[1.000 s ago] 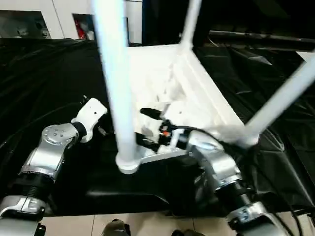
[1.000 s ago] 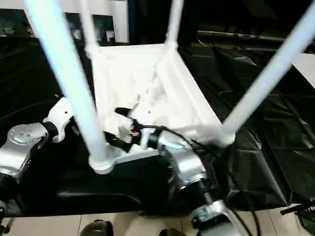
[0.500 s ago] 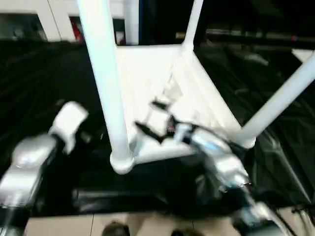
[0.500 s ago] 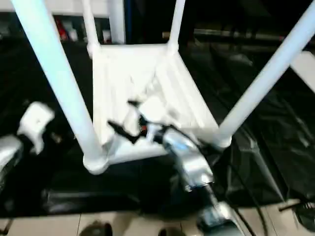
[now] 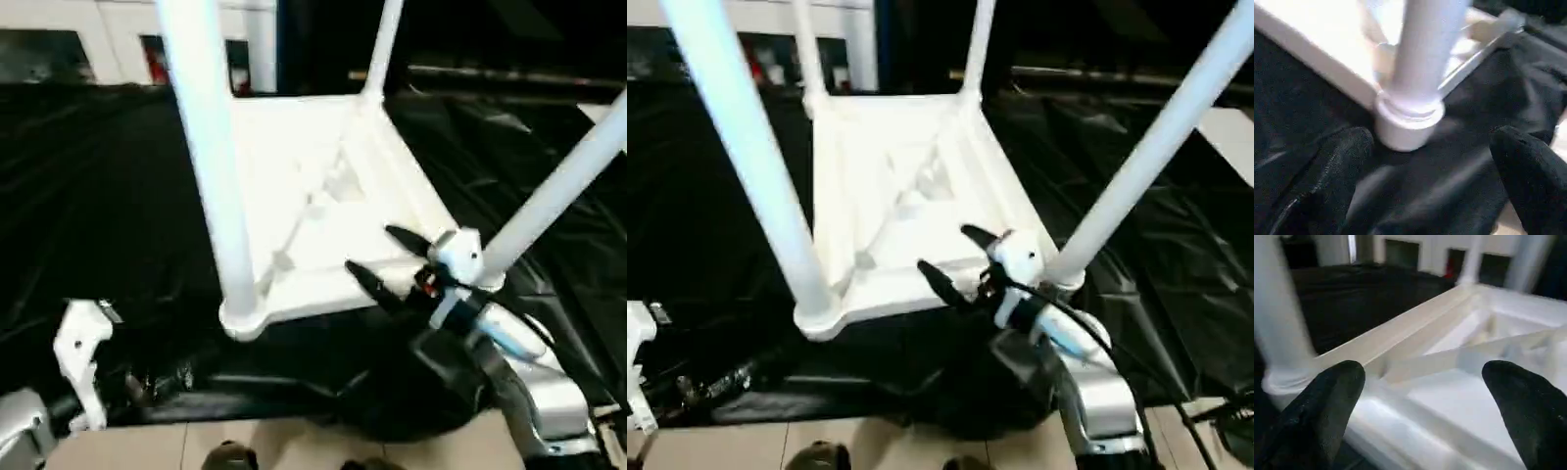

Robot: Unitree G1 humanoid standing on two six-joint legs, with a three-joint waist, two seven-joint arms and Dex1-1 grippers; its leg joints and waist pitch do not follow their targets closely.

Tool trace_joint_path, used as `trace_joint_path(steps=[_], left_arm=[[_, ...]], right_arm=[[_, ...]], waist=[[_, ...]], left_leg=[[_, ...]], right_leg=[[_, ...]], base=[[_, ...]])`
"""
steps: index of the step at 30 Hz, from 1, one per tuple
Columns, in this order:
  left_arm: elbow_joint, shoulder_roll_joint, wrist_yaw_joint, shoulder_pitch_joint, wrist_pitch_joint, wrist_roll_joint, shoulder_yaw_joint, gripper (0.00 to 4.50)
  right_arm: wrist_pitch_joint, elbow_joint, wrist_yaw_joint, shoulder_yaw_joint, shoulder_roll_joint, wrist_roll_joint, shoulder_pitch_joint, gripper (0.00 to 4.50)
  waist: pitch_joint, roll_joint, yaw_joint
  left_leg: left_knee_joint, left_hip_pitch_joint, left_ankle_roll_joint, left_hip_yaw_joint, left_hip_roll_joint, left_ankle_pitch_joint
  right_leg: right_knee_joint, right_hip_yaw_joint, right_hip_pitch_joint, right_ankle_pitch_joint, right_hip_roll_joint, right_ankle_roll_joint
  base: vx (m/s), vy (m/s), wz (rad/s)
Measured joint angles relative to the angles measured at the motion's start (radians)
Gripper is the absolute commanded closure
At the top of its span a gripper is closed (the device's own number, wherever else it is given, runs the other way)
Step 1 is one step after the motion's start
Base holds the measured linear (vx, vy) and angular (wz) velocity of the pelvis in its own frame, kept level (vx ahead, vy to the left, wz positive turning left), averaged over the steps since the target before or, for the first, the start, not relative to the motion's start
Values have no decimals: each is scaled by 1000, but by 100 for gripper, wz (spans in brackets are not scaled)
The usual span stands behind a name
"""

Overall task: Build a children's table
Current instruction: Rotate table base

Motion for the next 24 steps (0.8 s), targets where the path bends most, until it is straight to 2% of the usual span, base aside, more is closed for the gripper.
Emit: trace_joint_path(steps=[2,6,10,14,16,18,20,24], left_arm=[[-2,-22,34,-43,5,4,-10,10],[31,-64,193,-146,27,136,-82,10],[45,-116,308,-184,92,177,-110,10],[12,-203,358,-188,111,173,-151,10],[-14,-237,353,-189,101,141,-179,10],[-55,-233,325,-181,95,110,-212,10],[-86,-201,289,-158,94,104,-240,10],[-106,-161,247,-127,111,96,-246,10]], right_arm=[[20,-17,26,14,-16,8,11,0],[61,-55,51,30,-54,29,45,0],[71,-74,39,18,-58,35,76,0],[81,-100,15,7,-56,43,113,0],[83,-107,4,6,-53,47,120,0],[83,-118,0,6,-53,50,146,0],[83,-125,-7,3,-53,50,173,0],[79,-128,-33,-20,-53,49,192,0]], waist=[[0,-1,2],[-2,-2,1],[-4,-4,-7],[-5,-3,2],[-7,-3,10],[-15,-3,16],[-24,1,15],[-29,10,11]], left_leg=[[0,1,0,0,0,0],[0,5,0,0,0,0],[1,9,0,-1,0,0],[1,12,0,-1,0,0],[2,13,0,-1,0,0],[2,13,0,-1,0,0],[1,14,0,-1,0,0],[-1,14,0,-2,0,0]], right_leg=[[0,0,1,0,0,0],[-2,0,5,0,0,1],[-3,0,7,0,0,1],[-5,0,13,0,0,1],[-6,0,15,0,0,1],[-7,0,16,1,0,1],[-7,0,17,0,0,3],[-6,0,16,-1,1,5]], base=[[0,0,0],[0,0,0],[0,0,0],[0,0,0],[0,0,0],[0,0,0],[0,0,0],[0,0,0]])
